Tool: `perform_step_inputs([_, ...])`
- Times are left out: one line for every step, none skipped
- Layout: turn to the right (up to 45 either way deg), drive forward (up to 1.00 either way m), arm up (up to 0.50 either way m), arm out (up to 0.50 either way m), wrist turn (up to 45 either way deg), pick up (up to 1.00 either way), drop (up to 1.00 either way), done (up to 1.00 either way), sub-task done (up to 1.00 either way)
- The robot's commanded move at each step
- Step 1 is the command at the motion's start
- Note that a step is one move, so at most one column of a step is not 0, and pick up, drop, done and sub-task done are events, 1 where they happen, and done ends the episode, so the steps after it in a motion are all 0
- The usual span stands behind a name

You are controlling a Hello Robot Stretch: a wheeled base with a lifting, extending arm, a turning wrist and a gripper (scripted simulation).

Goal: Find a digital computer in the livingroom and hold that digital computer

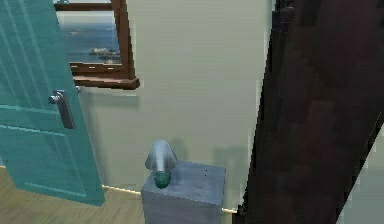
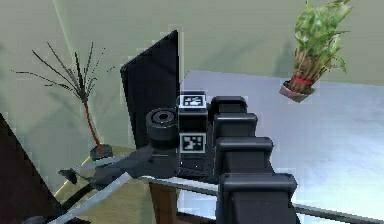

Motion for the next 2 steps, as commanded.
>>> perform_step_inputs([0.0, 0.0, 0.0, 0.0, 45.0, 0.0, 0.0, 0.0, 0.0])
perform_step_inputs([0.0, 0.0, 0.0, 0.0, 45.0, 0.0, 0.0, 0.0, 0.0])
